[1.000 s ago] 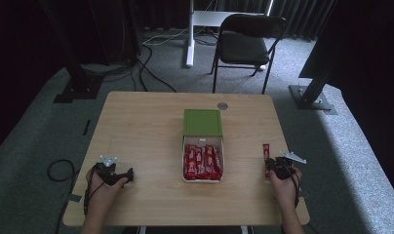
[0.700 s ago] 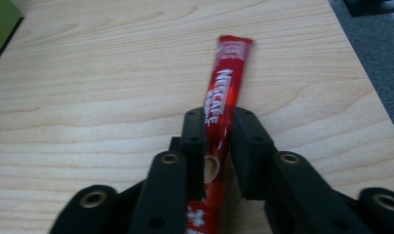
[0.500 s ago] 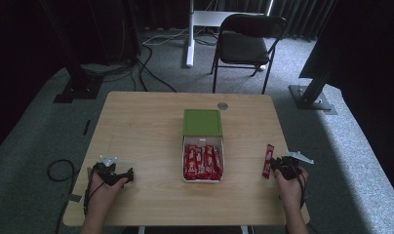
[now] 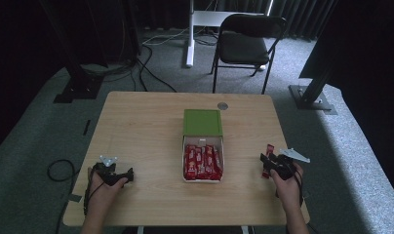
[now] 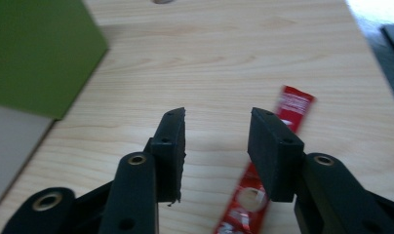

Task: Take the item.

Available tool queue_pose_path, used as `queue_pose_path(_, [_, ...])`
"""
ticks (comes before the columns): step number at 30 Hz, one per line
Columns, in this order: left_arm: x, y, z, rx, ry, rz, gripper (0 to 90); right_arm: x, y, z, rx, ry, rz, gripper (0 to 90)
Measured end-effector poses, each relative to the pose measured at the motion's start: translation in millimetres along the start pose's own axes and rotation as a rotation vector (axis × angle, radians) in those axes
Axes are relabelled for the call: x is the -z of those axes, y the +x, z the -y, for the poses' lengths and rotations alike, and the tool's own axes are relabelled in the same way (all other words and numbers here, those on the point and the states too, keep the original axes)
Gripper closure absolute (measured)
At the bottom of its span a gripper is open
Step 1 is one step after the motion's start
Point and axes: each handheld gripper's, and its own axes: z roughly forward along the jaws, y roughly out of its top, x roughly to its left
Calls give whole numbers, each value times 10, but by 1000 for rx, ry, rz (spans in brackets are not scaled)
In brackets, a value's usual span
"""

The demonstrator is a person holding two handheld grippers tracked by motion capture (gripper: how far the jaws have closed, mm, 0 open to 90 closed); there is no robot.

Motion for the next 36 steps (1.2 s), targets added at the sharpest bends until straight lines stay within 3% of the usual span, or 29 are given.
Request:
queue_pose_path(2, [0, 0, 0, 0, 0, 0, 20, 5, 47, -13, 22, -12, -30, 561])
queue_pose_path(5, [0, 0, 0, 0, 0, 0, 20, 8, 125, -29, 92, -16, -56, 564])
queue_pose_path(16, [0, 0, 0, 0, 0, 0, 20, -40, 323, 21, 146, -1, -196, 535])
queue_pose_path(22, [0, 0, 0, 0, 0, 0, 20, -92, 431, 106, 244, 29, -310, 508])
queue_pose_path(31, [0, 0, 0, -1, 0, 0, 19, -176, 546, 226, 255, 78, -426, 414])
queue_pose_path(36, [0, 0, 0, -1, 0, 0, 20, -198, 571, 270, 273, 98, -434, 340])
